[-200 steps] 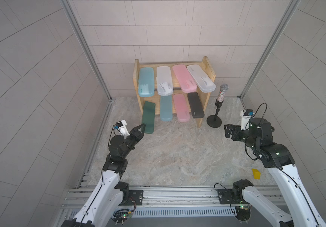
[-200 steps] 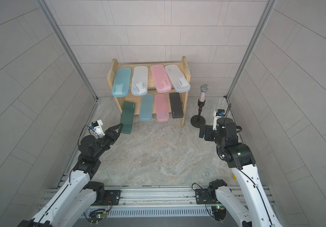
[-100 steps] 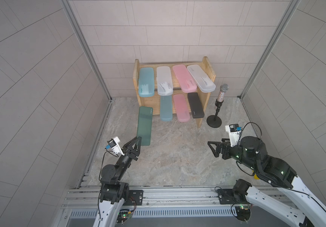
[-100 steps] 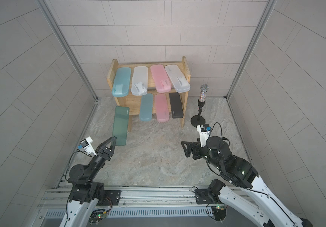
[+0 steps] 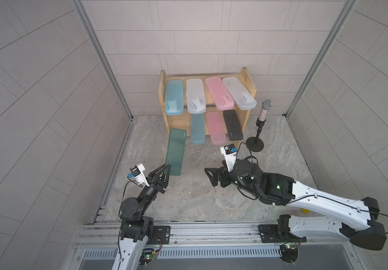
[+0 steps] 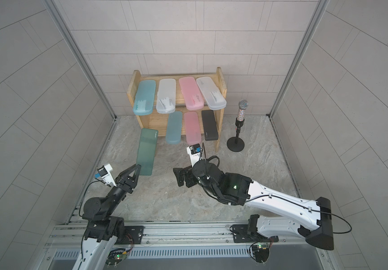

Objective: Remove the pencil cases from the shelf
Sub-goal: Place the pencil case at the center of the board.

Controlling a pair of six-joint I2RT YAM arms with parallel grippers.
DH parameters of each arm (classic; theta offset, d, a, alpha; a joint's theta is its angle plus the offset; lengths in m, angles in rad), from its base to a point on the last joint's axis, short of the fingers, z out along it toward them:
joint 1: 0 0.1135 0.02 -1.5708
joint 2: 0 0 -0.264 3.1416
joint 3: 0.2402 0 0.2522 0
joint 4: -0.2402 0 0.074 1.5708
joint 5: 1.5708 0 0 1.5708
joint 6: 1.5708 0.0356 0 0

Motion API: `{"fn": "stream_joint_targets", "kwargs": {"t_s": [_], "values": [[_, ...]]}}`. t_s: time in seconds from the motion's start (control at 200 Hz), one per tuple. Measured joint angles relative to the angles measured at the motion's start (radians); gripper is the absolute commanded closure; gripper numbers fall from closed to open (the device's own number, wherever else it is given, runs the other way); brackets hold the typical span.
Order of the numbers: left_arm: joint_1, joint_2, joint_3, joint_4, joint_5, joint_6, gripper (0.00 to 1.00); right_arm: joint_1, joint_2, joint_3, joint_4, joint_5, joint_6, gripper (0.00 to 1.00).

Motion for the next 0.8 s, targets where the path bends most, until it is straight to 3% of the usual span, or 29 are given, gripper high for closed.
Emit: {"fn": "stream_joint_targets", "kwargs": {"t_s": [0.37, 0.801], "values": [[0.000, 0.000, -0.020, 0.073, -0.002, 0.018, 1.00, 0.023, 0.241, 0.210, 0.138, 0.009, 0.034, 0.00], [0.000, -0.001, -0.028, 0.085, -0.011, 0.080, 1.00, 0.025, 0.489, 0.465, 0.092, 0.006, 0.049, 0.00]]}}
